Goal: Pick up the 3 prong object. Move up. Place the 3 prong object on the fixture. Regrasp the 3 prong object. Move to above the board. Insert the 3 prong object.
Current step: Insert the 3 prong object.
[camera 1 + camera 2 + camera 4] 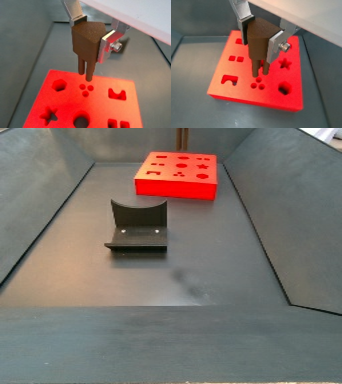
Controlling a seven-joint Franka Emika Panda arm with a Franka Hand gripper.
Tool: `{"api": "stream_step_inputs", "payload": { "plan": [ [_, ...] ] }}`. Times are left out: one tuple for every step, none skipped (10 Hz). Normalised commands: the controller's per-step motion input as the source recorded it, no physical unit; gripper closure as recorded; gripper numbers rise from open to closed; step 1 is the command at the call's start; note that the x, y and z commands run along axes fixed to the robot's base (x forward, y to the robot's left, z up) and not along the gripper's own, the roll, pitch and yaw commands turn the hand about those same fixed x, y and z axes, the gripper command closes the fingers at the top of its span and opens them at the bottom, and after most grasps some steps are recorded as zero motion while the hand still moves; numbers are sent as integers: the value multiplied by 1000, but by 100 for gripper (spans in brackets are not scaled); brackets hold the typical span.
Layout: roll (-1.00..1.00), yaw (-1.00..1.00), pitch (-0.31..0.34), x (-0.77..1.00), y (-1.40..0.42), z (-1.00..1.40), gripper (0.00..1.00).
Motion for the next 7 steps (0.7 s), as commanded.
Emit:
{"api": "stream_step_inputs", "payload": {
  "plan": [
    [9, -843, -77, 249, 0, -526, 100],
    [27, -791, -143, 0, 0, -434, 100],
    [0, -160, 0, -71, 0, -14, 100],
    [29, -266, -3, -23, 0, -309, 100],
    [49, -566, -87, -243, -89, -583, 100],
    [31, -574, -83, 0, -14, -537, 100],
    [0, -240, -17, 57, 0, -9, 100]
  ]
}}
